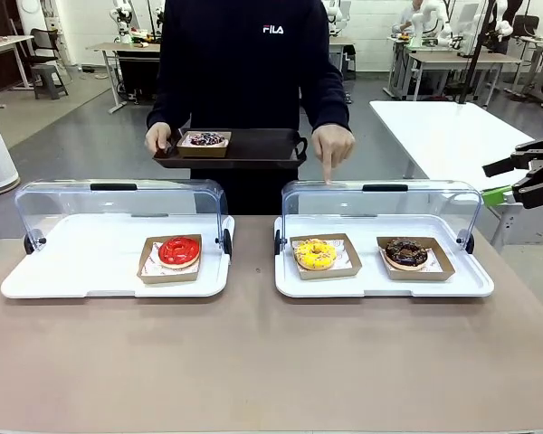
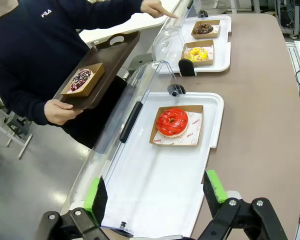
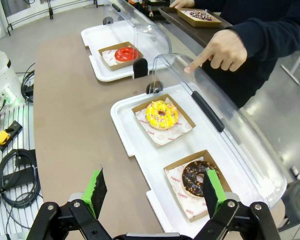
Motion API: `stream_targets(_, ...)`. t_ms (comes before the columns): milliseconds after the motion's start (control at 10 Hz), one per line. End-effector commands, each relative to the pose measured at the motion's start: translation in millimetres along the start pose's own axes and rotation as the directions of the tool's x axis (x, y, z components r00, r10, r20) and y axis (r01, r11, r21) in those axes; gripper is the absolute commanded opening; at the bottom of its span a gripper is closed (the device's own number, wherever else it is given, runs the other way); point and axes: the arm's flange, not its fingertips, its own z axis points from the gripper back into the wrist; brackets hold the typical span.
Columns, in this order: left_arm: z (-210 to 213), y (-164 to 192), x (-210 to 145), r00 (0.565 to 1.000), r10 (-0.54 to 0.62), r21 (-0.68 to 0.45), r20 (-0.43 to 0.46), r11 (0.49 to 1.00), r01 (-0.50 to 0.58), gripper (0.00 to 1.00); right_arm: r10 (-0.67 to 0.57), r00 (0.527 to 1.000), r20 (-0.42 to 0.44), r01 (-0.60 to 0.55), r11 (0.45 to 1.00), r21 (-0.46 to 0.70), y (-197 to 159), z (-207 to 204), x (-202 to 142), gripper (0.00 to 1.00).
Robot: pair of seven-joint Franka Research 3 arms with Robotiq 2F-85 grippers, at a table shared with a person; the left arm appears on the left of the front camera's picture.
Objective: Provide the desired donut to the person.
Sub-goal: Pick up and lift the Paper togo box containing the Donut pointed at by the person.
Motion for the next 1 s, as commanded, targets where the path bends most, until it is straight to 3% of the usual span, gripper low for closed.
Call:
stream_targets(0, -0.2, 0.9, -1.0, 1.000, -0.011, 0.008, 0.026, 1.000, 0.011, 1.00, 0.012, 0.999, 0.036, -0.012, 1.000, 0.003, -2.6, -2.4, 0.4, 1.00)
stream_targets(900, -0.2, 0.9, -1.0, 1.000, -0.011, 0.008, 0.026, 1.000, 0.011, 1.00, 0.012, 0.999, 0.036, -0.012, 1.000, 0.003, -2.6, -2.4, 0.4, 1.00)
